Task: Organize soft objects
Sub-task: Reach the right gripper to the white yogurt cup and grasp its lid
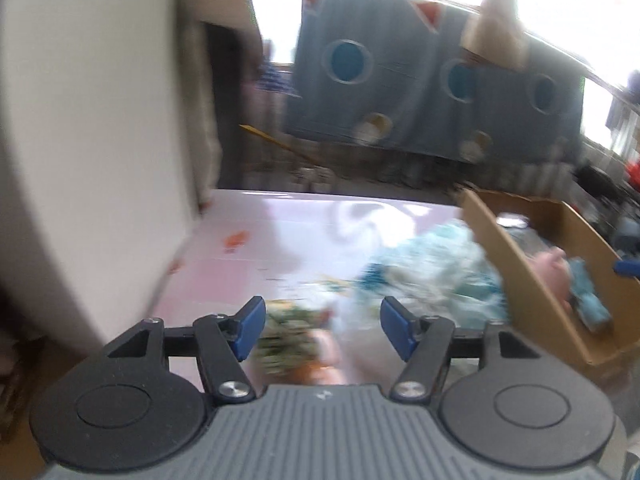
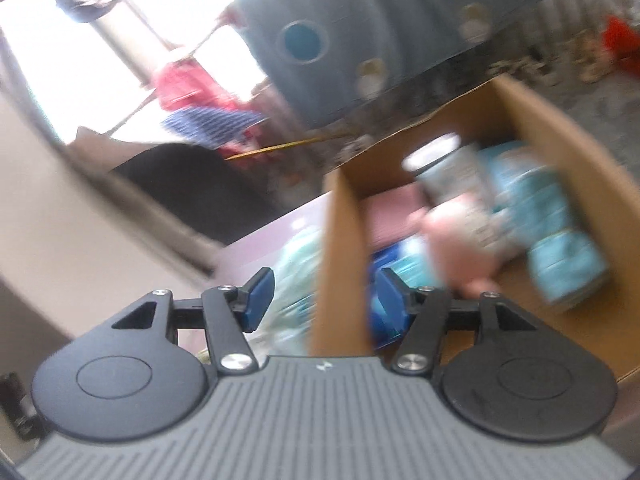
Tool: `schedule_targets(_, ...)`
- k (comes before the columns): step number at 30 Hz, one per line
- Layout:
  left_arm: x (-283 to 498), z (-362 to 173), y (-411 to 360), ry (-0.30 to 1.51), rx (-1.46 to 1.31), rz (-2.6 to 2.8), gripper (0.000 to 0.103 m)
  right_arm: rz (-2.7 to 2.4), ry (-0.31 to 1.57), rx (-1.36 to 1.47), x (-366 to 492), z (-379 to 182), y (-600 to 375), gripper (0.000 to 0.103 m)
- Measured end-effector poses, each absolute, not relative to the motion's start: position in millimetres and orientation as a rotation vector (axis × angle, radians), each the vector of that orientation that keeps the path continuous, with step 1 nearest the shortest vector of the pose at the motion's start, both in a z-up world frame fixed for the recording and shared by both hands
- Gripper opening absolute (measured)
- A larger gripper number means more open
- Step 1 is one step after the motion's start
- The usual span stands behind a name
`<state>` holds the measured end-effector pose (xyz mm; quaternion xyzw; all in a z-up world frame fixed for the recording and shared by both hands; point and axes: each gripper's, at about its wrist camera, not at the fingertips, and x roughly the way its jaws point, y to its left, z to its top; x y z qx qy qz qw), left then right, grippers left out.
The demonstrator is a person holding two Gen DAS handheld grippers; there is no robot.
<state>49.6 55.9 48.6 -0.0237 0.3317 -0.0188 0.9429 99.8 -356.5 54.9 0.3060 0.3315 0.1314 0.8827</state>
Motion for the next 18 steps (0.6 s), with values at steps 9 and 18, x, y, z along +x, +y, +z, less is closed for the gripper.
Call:
schedule_targets(9, 24, 20, 97, 0.726, -0.129, 0.024, 0.064, 0.513, 0.810, 0.665, 115, 41, -243, 0.058)
schedule_targets(18, 27, -15, 88, 0.747, -0.068, -0.018, 0.058, 0.586, 0.963, 0.625, 140, 13, -158, 0.058)
